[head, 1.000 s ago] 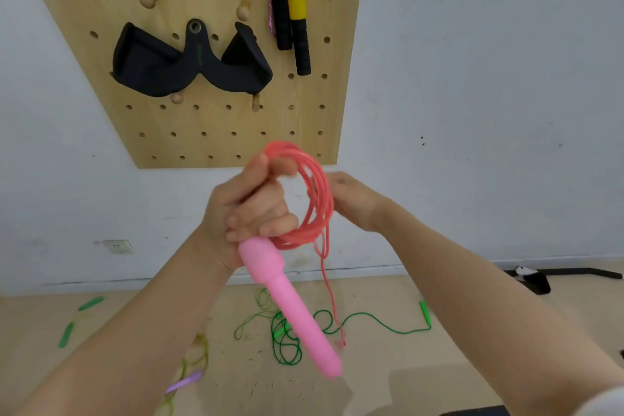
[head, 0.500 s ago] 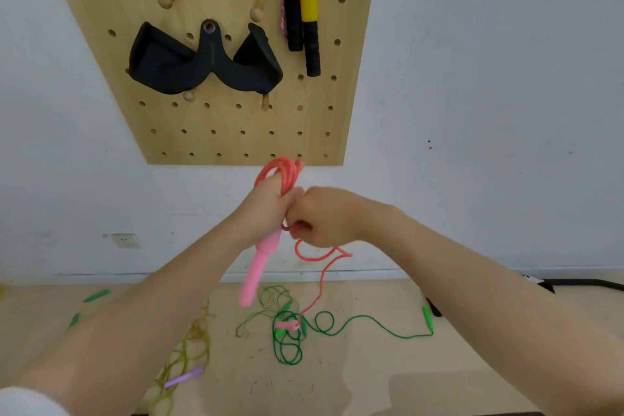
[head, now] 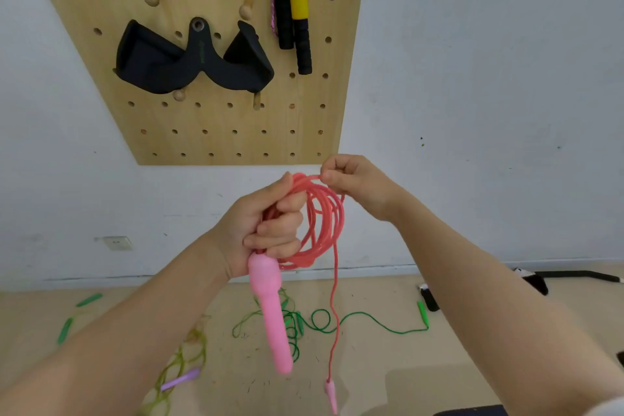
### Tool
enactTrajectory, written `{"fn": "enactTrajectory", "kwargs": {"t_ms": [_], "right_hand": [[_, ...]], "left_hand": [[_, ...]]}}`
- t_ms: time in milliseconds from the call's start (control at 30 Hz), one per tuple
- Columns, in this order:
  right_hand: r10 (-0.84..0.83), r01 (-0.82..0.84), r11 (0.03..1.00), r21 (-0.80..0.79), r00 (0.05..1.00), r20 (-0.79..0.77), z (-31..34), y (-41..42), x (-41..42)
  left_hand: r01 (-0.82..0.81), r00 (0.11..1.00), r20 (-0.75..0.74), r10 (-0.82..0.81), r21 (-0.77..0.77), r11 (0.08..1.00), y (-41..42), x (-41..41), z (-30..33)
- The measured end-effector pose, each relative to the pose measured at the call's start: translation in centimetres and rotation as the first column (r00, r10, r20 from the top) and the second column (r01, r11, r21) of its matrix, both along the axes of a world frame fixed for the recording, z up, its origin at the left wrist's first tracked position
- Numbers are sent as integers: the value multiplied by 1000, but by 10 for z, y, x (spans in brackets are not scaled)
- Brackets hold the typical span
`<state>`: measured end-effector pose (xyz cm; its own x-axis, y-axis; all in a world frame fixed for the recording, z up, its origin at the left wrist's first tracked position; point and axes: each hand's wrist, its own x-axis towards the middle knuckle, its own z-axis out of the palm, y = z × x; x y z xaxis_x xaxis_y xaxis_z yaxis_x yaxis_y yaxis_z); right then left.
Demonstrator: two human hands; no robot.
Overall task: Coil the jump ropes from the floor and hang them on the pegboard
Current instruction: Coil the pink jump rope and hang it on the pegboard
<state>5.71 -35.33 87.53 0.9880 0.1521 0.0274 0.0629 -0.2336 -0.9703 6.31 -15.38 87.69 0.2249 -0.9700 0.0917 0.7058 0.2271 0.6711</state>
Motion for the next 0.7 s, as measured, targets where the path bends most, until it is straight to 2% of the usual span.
{"fn": "enactTrajectory", "kwargs": {"t_ms": [67,133,167,233,267,333,400,433,467,500,567,600,633,700], "right_hand": [[-41,41,999,9,999,-19,-20,6,0],[-2,-3,999,-43,994,-111,-36,23,-3],[22,-39,994,-101,986,-167,-40,33,-4],[73,-139,955,-262,966,-247,-44,50,-8],[110,-206,921,-330,952,-287,-46,55,-9],[184,-349,847,-402,900,-394,-48,58,-12],[231,-461,795,-393,831,-507,-47,54,-16],[247,-497,776,-388,806,-538,-45,53,-19],[261,-521,748,-411,801,-539,-40,52,-22],[274,-528,710,-467,817,-508,-33,51,-23],[319,-505,640,-579,861,-397,-13,51,-25],[346,-488,613,-621,873,-345,-1,52,-24],[367,-468,596,-653,882,-296,10,53,-23],[391,-409,601,-686,900,-193,34,54,-21]], "left_hand": [[0,992,-127,-19,-150,989,1,1,4],[-166,976,-160,146,-120,979,0,3,9],[-311,941,-147,304,-26,950,1,3,11],[-600,781,-108,615,139,788,3,6,10],[-685,696,-145,704,163,710,5,10,8],[-797,550,-149,822,199,570,8,20,0],[-854,469,-69,881,218,472,14,33,-9],[-878,433,16,901,236,417,18,39,-16],[-898,402,140,905,255,360,23,45,-23],[-919,365,341,866,278,278,27,49,-30],[-936,340,716,610,317,149,36,46,-43],[-936,349,814,463,331,123,37,43,-46],[-934,356,870,341,331,131,36,38,-45],[-925,340,927,155,300,233,26,19,-34]]}}
